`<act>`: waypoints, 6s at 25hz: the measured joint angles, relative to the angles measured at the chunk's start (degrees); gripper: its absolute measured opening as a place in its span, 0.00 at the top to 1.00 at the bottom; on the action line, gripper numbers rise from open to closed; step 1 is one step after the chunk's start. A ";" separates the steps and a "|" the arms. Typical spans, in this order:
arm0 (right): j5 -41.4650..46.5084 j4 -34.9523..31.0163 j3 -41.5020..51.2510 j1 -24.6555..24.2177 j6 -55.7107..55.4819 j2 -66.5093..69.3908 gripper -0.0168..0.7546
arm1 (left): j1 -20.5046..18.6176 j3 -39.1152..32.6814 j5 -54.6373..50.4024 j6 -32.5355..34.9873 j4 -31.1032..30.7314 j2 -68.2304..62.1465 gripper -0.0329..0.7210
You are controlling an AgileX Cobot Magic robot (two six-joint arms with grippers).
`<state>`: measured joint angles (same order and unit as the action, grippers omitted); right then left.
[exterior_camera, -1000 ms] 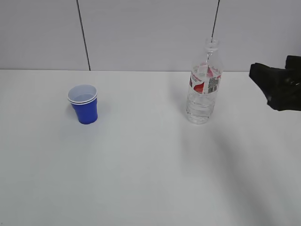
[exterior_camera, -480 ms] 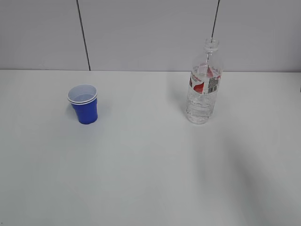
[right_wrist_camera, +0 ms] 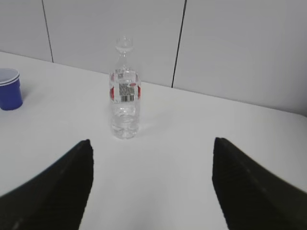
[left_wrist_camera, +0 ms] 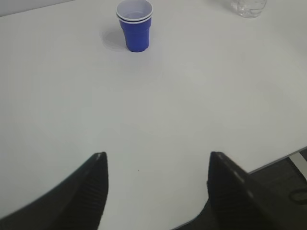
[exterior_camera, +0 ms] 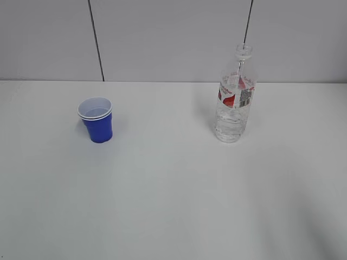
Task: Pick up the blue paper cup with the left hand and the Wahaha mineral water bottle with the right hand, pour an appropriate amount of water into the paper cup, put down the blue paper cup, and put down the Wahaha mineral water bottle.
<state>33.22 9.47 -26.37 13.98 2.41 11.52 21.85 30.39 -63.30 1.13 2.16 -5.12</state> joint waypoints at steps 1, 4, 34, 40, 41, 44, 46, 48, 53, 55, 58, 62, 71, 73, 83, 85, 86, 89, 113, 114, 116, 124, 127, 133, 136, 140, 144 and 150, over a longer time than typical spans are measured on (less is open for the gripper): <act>2.47 0.09 0.00 0.00 0.00 -1.50 0.23 | 0.00 0.00 0.00 0.00 0.00 0.00 0.29; 8.21 0.13 -0.10 0.00 0.00 -6.83 0.23 | 0.00 0.00 0.00 -0.21 0.12 0.00 0.24; 35.67 -1.37 -3.74 0.00 -0.21 -12.48 0.24 | 0.00 0.00 0.32 -2.33 1.55 0.00 0.23; 33.38 -1.41 -2.61 0.00 0.03 -12.48 0.24 | 0.00 0.00 0.32 -2.33 1.55 0.00 0.23; 33.28 -1.51 -2.40 0.00 0.15 -12.48 0.24 | 0.00 0.00 0.32 -2.33 1.55 0.00 0.23; 33.13 -1.85 -2.29 0.00 0.87 -12.48 0.24 | 0.00 0.00 0.32 -2.33 1.44 0.00 0.23; 33.13 -1.88 -2.17 0.00 0.99 -12.48 0.24 | 0.00 0.00 0.32 -2.33 1.44 0.00 0.23; 33.13 -1.98 -2.17 0.00 0.99 -12.48 0.24 | 0.00 0.00 0.32 -2.33 1.34 0.00 0.23; 32.98 -1.98 -2.17 0.00 1.09 -12.48 0.24 | 0.00 0.00 0.32 -2.33 1.34 0.00 0.23; 32.98 -1.98 -2.17 0.00 1.09 -12.48 0.24 | 0.00 0.00 0.32 -2.33 1.34 0.00 0.23; 32.95 -1.98 -2.17 0.00 1.11 -12.48 0.24 | 0.00 0.00 0.32 -2.33 1.34 0.00 0.23; 32.86 -2.21 -2.17 0.00 1.11 -12.48 0.24 | 0.00 0.00 0.32 -2.33 1.34 0.00 0.23; 32.86 -2.23 -2.17 0.00 1.21 -12.48 0.24 | 0.00 0.00 0.32 -2.33 1.53 0.00 0.23; 32.86 -2.23 -2.17 0.00 1.21 -12.48 0.24 | 0.00 0.00 0.32 -2.33 1.53 0.00 0.23; 32.86 -2.33 -2.17 0.00 1.21 -12.48 0.24 | 0.00 0.00 0.32 -2.33 1.53 0.00 0.23; 32.86 -2.33 -2.17 0.00 1.21 -12.48 0.24 | -0.55 0.00 0.32 -2.33 1.53 0.00 0.23; 32.86 -2.33 -2.17 0.00 1.21 -12.48 0.24 | -1.31 0.00 0.32 -2.33 1.53 0.00 0.23; 32.86 -2.33 -2.17 -0.26 1.21 -12.48 0.24 | -4.88 0.00 0.32 -2.33 1.53 0.00 0.23; 32.86 -2.33 -2.17 -12.68 1.21 -12.48 0.24 | -23.37 0.00 0.32 -2.36 1.53 3.04 0.23; 32.86 -2.33 -2.17 -12.68 1.21 -12.48 0.24 | -23.37 0.00 0.32 -2.36 1.53 3.23 0.23; 32.86 -2.33 -2.17 -12.68 1.21 -12.48 0.24 | -23.37 0.00 0.32 -2.36 1.53 3.58 0.23; 32.86 -2.33 -2.17 -12.68 1.21 -12.48 0.24 | -23.37 0.00 0.32 -2.36 1.57 4.21 0.23; 32.86 -2.33 -2.17 -12.68 1.21 -12.48 0.24 | -23.37 0.00 0.32 -2.36 1.57 4.21 0.23; 32.75 -2.33 -2.17 -12.68 1.21 -12.48 0.24 | -23.37 0.00 0.32 -2.36 1.67 4.21 0.23; 32.75 -2.33 -2.17 -12.68 1.21 -12.48 0.24 | -23.37 0.00 0.32 -2.36 1.67 4.21 0.23; 32.75 -2.33 -2.17 -12.68 1.21 -12.48 0.24 | -23.37 0.00 0.32 -2.36 1.67 4.21 0.23; 32.75 -2.33 -2.17 -12.68 1.21 -12.48 0.24 | -23.37 0.00 0.32 -2.36 1.67 4.21 0.23; 32.75 -2.33 -2.17 -12.68 1.21 -12.48 0.24 | -23.37 0.00 0.32 -2.36 1.67 4.21 0.23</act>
<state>65.97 7.14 -28.55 1.30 3.62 -0.97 -1.52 30.39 -62.98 -1.23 3.83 -0.91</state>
